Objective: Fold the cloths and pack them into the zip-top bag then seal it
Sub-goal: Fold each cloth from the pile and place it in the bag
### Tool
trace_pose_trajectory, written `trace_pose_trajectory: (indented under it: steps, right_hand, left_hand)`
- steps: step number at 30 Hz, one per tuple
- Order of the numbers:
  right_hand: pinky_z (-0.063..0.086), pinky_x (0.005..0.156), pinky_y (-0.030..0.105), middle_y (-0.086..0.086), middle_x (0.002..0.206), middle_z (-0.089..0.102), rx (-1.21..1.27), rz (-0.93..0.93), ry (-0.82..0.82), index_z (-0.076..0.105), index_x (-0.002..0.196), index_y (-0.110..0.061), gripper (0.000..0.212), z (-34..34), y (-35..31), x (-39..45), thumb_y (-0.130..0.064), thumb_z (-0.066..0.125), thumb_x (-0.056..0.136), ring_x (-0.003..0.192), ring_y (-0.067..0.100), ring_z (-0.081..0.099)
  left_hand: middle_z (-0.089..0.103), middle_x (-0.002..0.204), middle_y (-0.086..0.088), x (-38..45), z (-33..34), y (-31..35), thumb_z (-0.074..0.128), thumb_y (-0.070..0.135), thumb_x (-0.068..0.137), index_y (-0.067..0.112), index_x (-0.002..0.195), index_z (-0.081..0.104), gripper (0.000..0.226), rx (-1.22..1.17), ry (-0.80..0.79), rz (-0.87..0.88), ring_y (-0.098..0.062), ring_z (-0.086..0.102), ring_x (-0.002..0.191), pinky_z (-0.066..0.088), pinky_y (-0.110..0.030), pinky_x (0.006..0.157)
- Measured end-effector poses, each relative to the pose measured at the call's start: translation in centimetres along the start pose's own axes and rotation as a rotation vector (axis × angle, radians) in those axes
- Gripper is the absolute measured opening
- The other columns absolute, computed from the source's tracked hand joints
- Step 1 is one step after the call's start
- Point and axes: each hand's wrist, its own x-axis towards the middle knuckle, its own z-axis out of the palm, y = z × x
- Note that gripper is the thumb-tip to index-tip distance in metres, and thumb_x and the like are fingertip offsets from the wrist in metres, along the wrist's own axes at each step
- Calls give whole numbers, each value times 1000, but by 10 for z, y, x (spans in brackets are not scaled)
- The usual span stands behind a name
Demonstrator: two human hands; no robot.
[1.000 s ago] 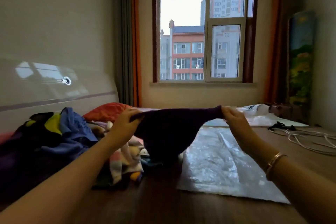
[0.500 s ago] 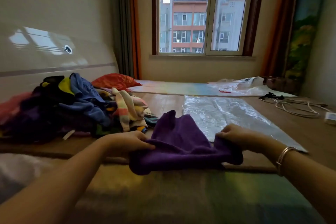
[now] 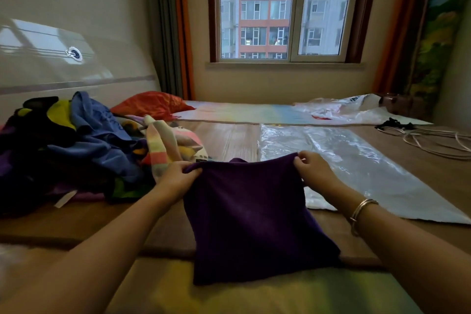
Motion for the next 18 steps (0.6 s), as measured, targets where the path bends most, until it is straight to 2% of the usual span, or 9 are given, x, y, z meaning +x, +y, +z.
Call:
trace_pose_trajectory:
  steps: [1,3,6,9,11,14,16,18]
  right_hand:
    - [52,66,47,15,74,54,-22,-13,23,56,91,11,28,7,2,15,-14,44,95,68,27,53]
    - [45,60,36,12,70,52,-65,-19,45,55,83,6,25,22,7,42,-12,44,95,67,27,51]
    - [35,59,31,16,77,59,-132,-2,52,59,83,3,25,46,20,80,-13,45,96,77,32,57]
    - [35,66,29,14,81,58,-196,31,71,57,80,-2,24,65,40,111,-15,45,96,87,34,59]
    - [37,69,30,16,90,62,-225,58,78,61,86,-4,23,75,51,126,-18,46,95,93,34,60]
    - [41,75,32,16,104,65,-287,79,45,65,95,-6,23,88,60,138,-21,48,94,100,34,59]
    - [43,81,33,15,108,65,-318,87,-26,64,99,-6,22,98,63,142,-23,51,92,102,33,58]
    - [42,77,31,16,110,63,-313,128,-119,60,105,-4,31,105,61,144,-29,59,87,101,31,57]
  left_hand:
    - [65,91,-8,11,3,-2,54,26,96,11,101,64,19,-35,30,7,-23,62,85,51,-30,72]
    - [66,86,-11,36,11,-9,54,28,96,12,94,66,20,-46,91,45,-27,64,81,52,-35,70]
    - [64,76,-6,65,22,-22,53,26,96,15,84,63,20,117,194,132,-20,61,71,44,-27,58]
    - [66,76,0,88,35,-38,55,22,94,18,84,67,16,179,241,202,-18,61,73,46,-32,64]
    - [66,79,1,102,43,-49,57,21,93,19,85,67,13,200,238,203,-18,62,75,45,-31,67]
    - [62,76,-3,115,52,-61,59,21,90,13,75,61,17,309,255,166,-24,61,75,43,-32,64]
    - [61,77,-5,118,57,-64,62,19,87,12,76,61,12,351,241,155,-23,60,75,45,-33,66]
    - [59,82,-2,119,58,-64,66,19,84,13,80,61,8,373,207,133,-18,58,76,43,-29,66]
